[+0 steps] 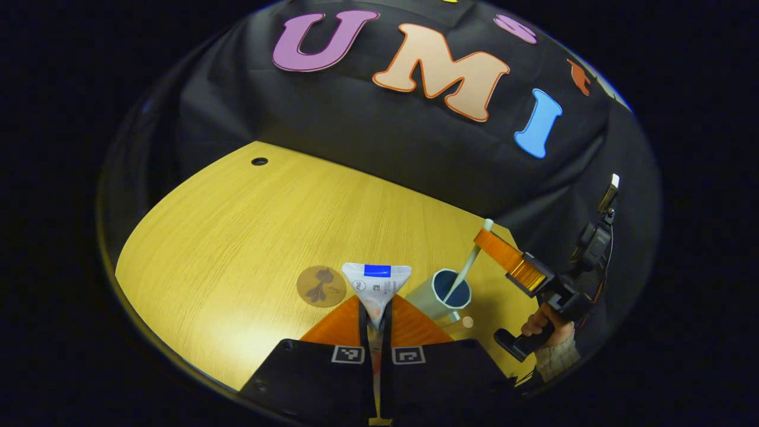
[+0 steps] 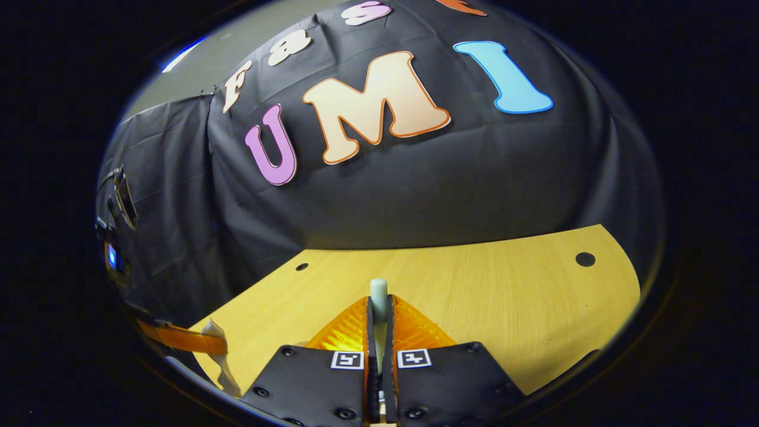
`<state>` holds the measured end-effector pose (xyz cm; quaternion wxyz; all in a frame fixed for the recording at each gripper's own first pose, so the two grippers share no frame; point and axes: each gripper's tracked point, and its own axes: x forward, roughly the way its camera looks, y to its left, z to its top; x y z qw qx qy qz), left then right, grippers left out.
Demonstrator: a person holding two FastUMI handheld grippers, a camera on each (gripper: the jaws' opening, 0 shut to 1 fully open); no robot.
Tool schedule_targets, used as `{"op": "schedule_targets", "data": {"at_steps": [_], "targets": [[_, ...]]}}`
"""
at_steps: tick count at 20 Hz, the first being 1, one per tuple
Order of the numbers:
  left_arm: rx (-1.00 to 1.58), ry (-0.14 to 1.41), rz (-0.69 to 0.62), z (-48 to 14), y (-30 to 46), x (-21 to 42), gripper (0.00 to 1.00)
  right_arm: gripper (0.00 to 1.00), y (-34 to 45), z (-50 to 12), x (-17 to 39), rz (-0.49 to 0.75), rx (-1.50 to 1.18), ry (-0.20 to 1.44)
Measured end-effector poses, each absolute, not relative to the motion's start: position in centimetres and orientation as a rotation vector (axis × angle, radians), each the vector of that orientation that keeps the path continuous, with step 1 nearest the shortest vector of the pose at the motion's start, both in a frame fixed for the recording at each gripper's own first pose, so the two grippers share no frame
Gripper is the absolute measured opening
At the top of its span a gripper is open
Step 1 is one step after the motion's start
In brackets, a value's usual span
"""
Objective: Put the toothbrush and toothpaste on the desktop into the cup, then pick up the cup and place it on the coaster on the desktop.
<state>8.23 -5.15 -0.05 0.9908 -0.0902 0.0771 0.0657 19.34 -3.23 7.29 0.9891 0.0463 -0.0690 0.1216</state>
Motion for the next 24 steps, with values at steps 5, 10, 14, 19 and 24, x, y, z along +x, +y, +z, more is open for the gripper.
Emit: {"op": "schedule_targets", "data": {"at_steps": [5,10,14,19,24], "targets": [[-0.155,0.131,0.078,0.7,-7.5,8.6,0.02,0.13,-3.9,5.2,18.8,0.252,0.185,-0.097],[-0.136,0.106,0.043,1.8,-9.0,9.0,0.02,0.97,-6.1,5.3,17.4,0.214,0.240,-0.120],[-0.122,0.034,0.007,4.5,-10.3,10.3,0.02,0.99,-10.4,5.0,14.8,0.121,0.283,-0.139],[-0.131,-0.071,-0.098,7.3,-13.5,14.3,0.02,0.98,-16.2,3.6,10.1,0.021,0.272,-0.146],[-0.155,-0.212,-0.139,9.1,-14.8,17.5,0.02,0.98,-18.6,2.4,7.0,-0.008,0.354,-0.126]]}}
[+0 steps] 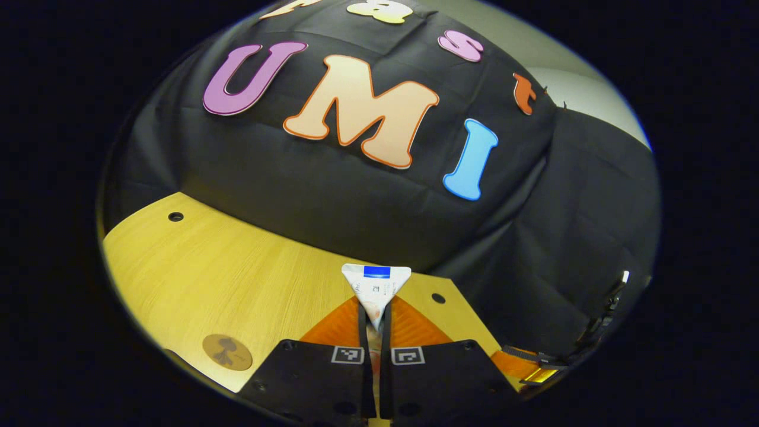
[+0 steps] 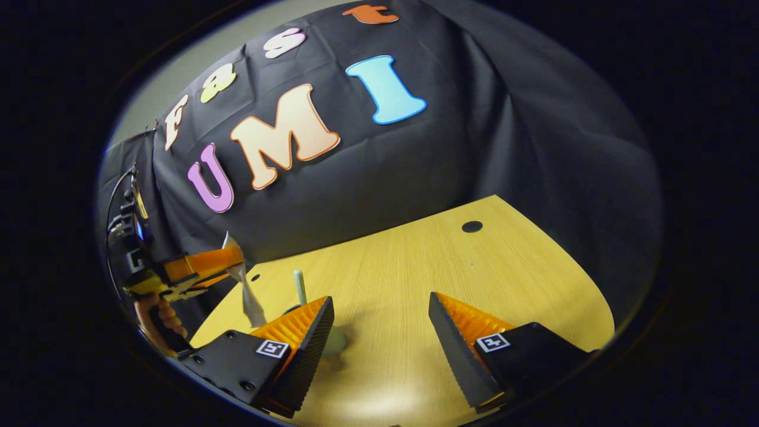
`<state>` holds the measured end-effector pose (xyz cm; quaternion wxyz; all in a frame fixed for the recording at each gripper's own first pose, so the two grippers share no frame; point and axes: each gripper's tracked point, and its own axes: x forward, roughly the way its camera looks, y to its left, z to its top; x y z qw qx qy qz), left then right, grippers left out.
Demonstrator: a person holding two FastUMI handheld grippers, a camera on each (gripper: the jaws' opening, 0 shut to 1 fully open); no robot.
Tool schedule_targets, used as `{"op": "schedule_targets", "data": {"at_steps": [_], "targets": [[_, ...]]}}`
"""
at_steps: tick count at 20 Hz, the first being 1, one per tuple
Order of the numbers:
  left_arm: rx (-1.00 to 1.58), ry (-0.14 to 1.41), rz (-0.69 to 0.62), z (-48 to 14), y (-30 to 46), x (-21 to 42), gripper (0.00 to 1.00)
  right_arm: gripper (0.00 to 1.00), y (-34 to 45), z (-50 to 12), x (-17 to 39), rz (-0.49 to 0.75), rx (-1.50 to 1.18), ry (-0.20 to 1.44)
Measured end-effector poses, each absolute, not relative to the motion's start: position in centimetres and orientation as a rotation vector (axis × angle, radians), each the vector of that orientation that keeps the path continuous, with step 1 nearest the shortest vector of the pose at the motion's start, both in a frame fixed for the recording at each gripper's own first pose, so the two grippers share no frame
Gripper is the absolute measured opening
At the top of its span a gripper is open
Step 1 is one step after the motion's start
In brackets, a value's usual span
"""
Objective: Put the toothbrush and toothpaste on the desktop into the cup, then pick up the cup and place it on the coaster on the desktop.
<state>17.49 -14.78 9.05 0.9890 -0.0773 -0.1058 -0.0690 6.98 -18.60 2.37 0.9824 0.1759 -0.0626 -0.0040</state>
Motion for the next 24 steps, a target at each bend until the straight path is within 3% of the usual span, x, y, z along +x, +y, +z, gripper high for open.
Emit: {"op": "schedule_targets", "data": {"at_steps": [4,5,13,14,18,21,23,24], "targets": [[-0.137,-0.287,-0.132,7.4,-14.8,19.3,0.02,0.94,-19.3,2.2,5.6,-0.022,0.355,-0.150],[-0.127,-0.279,-0.131,6.5,-14.8,19.7,0.02,0.98,-19.2,2.1,5.6,-0.017,0.358,-0.148],[-0.037,-0.294,-0.154,3.0,-15.3,20.8,0.02,0.98,-16.9,-0.3,4.1,0.020,0.266,-0.124],[-0.028,-0.284,-0.154,2.5,-15.3,20.8,0.02,0.94,-16.6,-0.7,3.9,0.026,0.262,-0.115],[0.013,-0.272,-0.182,1.3,-15.7,20.4,0.07,0.98,-15.9,-1.8,3.5,0.038,0.264,-0.099],[-0.002,-0.306,-0.196,2.1,-15.7,19.0,0.22,0.98,-15.6,-1.8,3.1,0.039,0.271,-0.103],[0.010,-0.306,-0.190,2.2,-15.4,18.1,0.72,0.98,-15.3,-1.9,3.0,0.043,0.262,-0.102],[0.025,-0.304,-0.172,2.3,-14.7,17.5,0.85,0.94,-15.0,-1.9,3.0,0.047,0.253,-0.097]]}}
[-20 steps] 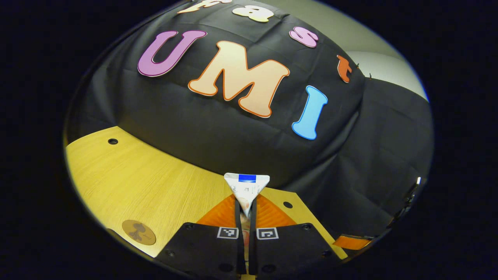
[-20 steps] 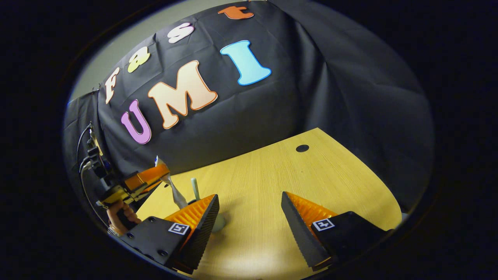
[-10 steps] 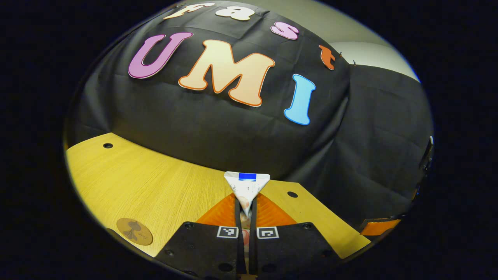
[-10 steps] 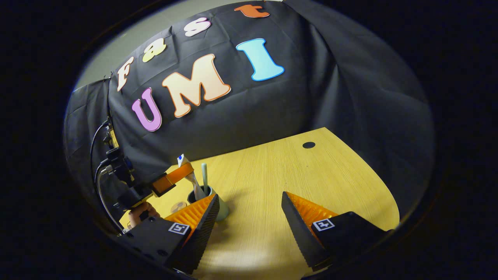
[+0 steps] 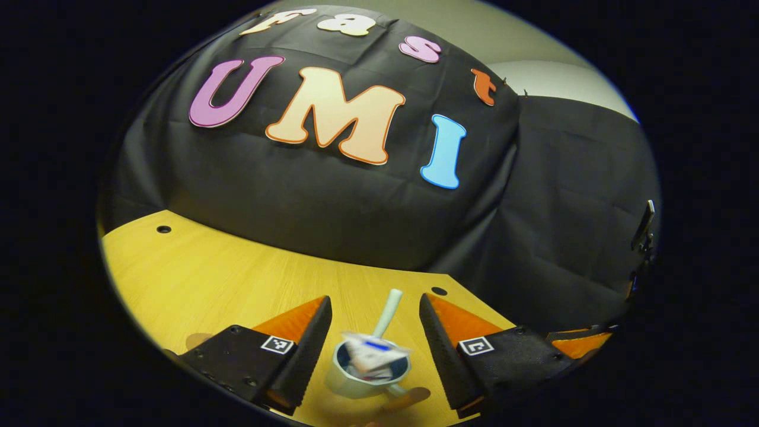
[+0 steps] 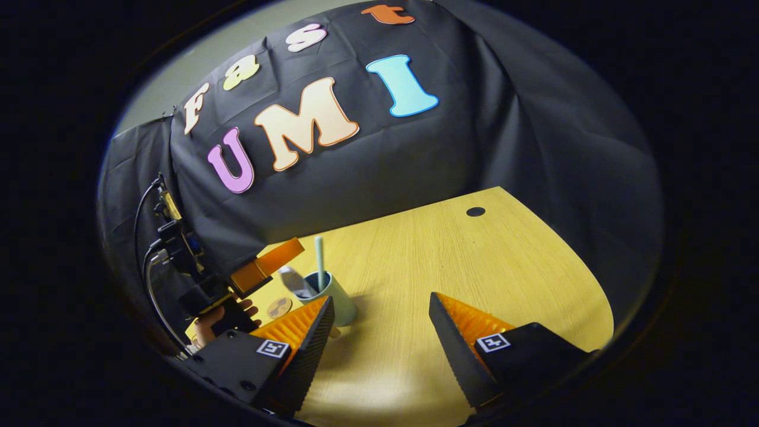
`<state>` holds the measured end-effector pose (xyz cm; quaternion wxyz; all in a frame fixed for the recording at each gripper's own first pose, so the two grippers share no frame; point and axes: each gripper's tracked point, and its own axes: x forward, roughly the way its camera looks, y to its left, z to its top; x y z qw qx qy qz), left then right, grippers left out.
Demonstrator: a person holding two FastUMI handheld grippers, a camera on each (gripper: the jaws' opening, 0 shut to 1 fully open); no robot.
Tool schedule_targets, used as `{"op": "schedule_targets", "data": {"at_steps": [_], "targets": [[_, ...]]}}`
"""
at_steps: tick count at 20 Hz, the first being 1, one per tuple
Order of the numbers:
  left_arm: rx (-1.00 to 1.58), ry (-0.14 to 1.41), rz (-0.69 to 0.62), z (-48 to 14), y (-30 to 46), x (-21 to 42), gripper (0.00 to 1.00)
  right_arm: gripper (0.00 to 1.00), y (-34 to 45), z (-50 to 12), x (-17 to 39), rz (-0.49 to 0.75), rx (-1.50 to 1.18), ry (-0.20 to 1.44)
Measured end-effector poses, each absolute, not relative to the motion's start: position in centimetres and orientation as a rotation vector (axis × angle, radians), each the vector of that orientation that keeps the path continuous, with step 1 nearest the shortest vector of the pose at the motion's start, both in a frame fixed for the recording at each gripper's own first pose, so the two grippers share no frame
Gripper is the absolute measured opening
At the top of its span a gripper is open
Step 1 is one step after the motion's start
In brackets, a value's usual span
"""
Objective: Put the toothbrush and toothpaste on the desktop into the cup, then pick up the cup and place it on the coaster on the desktop.
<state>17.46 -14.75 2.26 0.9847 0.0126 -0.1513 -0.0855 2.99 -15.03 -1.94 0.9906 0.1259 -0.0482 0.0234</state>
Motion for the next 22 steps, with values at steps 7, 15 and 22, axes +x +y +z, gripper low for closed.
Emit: {"op": "schedule_targets", "data": {"at_steps": [7,15,22], "targets": [[0.054,-0.306,-0.072,3.4,-9.4,11.8,0.95,0.99,-11.0,-1.6,3.8,0.159,0.181,-0.012],[-0.015,-0.268,0.091,2.2,-0.8,4.7,0.95,0.98,-4.8,-2.5,6.5,0.295,0.063,0.145],[0.001,-0.210,0.231,-0.4,5.6,1.2,0.95,0.94,-3.2,-5.7,10.3,0.248,-0.131,0.348]]}}
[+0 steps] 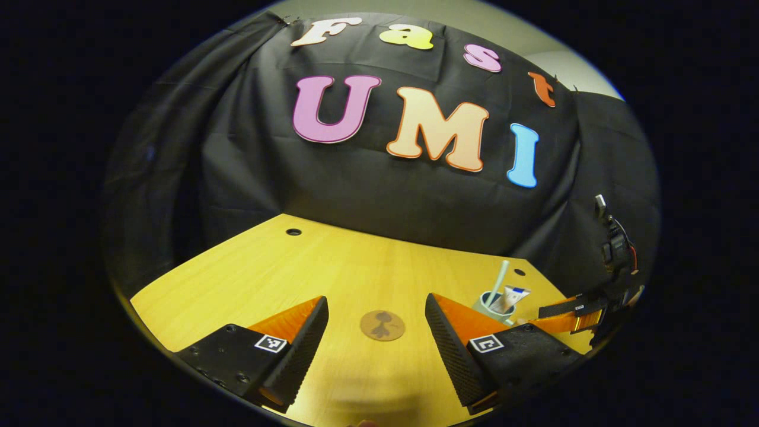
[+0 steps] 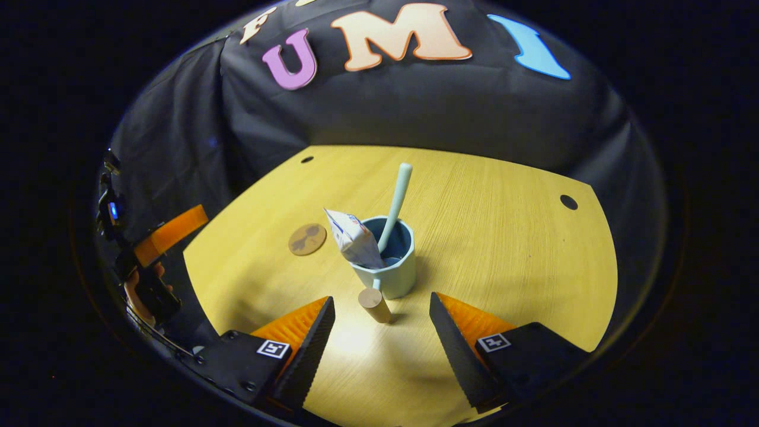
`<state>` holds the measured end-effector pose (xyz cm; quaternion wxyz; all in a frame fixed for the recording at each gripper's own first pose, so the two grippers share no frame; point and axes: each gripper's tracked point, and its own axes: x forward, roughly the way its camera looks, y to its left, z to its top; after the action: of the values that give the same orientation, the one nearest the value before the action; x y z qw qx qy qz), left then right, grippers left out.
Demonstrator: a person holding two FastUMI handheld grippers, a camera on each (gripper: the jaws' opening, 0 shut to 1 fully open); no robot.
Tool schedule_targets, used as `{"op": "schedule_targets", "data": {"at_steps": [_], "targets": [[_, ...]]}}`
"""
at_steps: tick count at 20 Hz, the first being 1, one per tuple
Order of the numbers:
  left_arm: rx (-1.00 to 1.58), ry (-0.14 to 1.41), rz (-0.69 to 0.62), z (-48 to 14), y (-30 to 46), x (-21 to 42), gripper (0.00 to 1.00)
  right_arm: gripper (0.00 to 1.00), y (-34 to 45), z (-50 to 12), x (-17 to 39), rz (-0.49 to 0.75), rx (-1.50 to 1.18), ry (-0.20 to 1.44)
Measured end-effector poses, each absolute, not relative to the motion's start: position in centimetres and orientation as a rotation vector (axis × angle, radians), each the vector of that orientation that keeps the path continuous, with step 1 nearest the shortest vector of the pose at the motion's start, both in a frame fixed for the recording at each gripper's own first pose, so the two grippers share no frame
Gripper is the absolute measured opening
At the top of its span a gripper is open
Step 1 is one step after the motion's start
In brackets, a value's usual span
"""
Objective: Put the toothbrush and toothpaste on the desktop into the cup, then pick up the cup and place it on the coaster on the desktop.
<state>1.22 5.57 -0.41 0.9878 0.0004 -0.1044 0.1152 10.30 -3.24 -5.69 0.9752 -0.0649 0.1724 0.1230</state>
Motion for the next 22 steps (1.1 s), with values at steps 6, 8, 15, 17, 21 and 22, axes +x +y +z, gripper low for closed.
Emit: {"op": "schedule_targets", "data": {"at_steps": [6,8,15,17,21,22], "targets": [[-0.024,-0.073,0.278,-5.0,9.4,0.2,0.96,0.98,-2.0,-7.0,12.8,0.215,-0.193,0.503],[-0.016,-0.038,0.294,-6.1,10.4,0.2,0.95,0.99,-1.7,-7.4,13.2,0.212,-0.194,0.566],[-0.017,0.058,0.312,-9.0,13.0,-0.1,0.96,0.98,-2.4,-9.2,14.5,0.147,-0.256,0.739],[-0.053,0.082,0.320,-10.0,13.5,-0.4,0.96,0.94,-2.5,-9.8,14.8,0.126,-0.267,0.776],[-0.074,0.117,0.341,-11.2,15.0,-1.1,0.96,0.77,-2.7,-10.2,15.5,0.082,-0.288,0.805],[-0.073,0.125,0.349,-11.3,15.6,-1.1,0.96,0.71,-2.9,-10.3,15.7,0.073,-0.297,0.810]]}}
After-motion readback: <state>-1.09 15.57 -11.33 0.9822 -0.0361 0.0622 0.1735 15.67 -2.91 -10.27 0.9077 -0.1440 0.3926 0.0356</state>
